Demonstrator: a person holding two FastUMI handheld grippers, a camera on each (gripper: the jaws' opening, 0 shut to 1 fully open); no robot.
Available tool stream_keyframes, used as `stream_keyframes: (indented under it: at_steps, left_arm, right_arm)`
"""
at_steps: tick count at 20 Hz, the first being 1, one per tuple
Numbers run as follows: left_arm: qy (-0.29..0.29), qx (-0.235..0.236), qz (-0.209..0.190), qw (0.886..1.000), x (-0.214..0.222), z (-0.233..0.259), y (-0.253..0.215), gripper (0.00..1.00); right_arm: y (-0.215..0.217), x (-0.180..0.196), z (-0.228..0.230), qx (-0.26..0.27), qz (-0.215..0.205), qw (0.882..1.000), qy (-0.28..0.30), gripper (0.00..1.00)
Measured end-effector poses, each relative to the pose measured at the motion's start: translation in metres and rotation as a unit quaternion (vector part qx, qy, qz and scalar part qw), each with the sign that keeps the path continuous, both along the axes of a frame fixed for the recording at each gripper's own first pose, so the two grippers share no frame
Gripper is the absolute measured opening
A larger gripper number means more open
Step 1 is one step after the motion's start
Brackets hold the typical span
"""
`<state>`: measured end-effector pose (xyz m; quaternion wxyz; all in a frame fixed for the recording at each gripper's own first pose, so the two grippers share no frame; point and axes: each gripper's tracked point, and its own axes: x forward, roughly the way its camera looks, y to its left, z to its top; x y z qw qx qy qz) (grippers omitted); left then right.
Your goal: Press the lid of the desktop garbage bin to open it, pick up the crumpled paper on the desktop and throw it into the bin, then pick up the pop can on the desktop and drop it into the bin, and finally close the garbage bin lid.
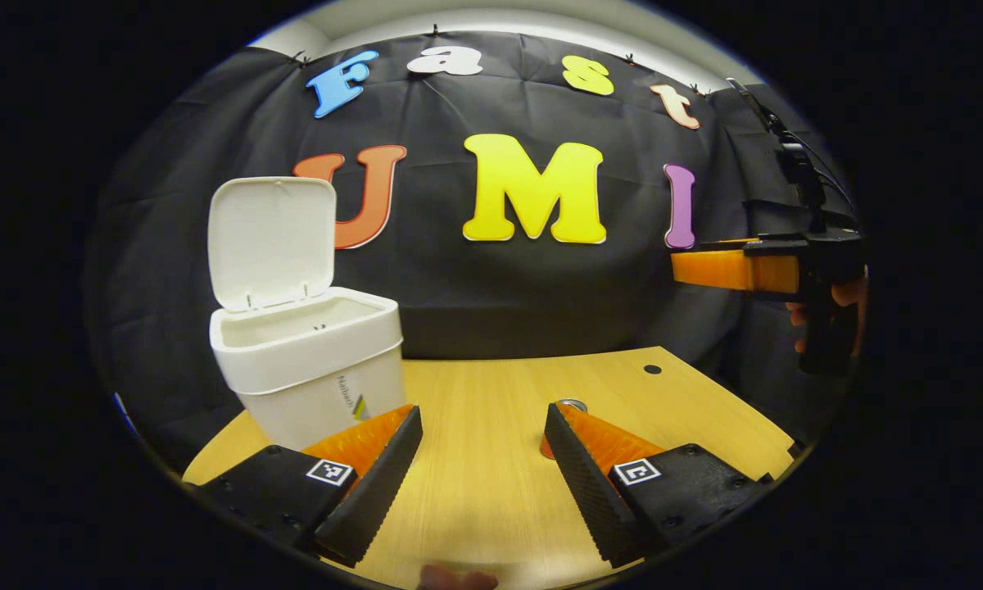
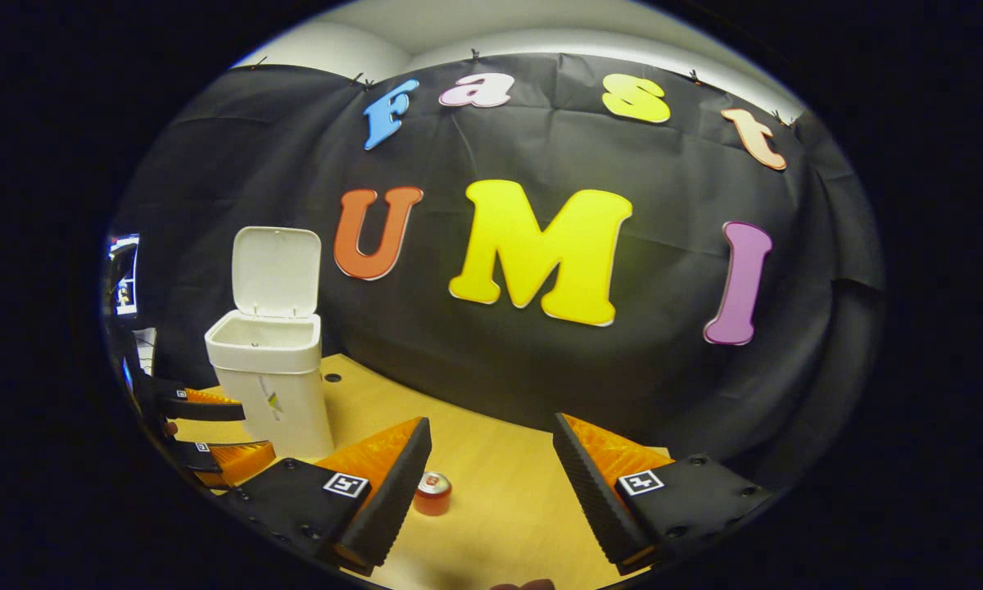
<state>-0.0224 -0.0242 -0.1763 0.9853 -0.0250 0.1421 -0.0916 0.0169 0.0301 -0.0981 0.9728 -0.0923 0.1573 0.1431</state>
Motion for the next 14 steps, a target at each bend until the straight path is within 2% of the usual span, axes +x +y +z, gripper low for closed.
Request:
stream_keyframes:
  at_steps: [4, 7, 10, 14]
  left_arm:
    - [0.019, 0.004, -0.046, 0.999, 0.02, -0.037, -0.042, 0.99]
    - [0.044, 0.023, -0.066, 0.997, 0.034, -0.071, -0.066, 1.0]
    - [0.071, 0.018, -0.076, 0.994, 0.049, -0.107, -0.089, 1.0]
    - [0.098, 0.019, -0.076, 0.992, 0.068, -0.132, -0.104, 1.0]
  right_arm:
    - [-0.053, -0.021, -0.027, -0.025, -0.037, 0.999, 0.031, 0.94]
    - [-0.08, -0.032, -0.036, -0.025, -0.064, 0.996, 0.047, 0.95]
    - [-0.107, -0.038, -0.038, -0.029, -0.089, 0.994, 0.056, 0.94]
    - [-0.125, -0.045, -0.044, -0.04, -0.101, 0.992, 0.065, 0.94]
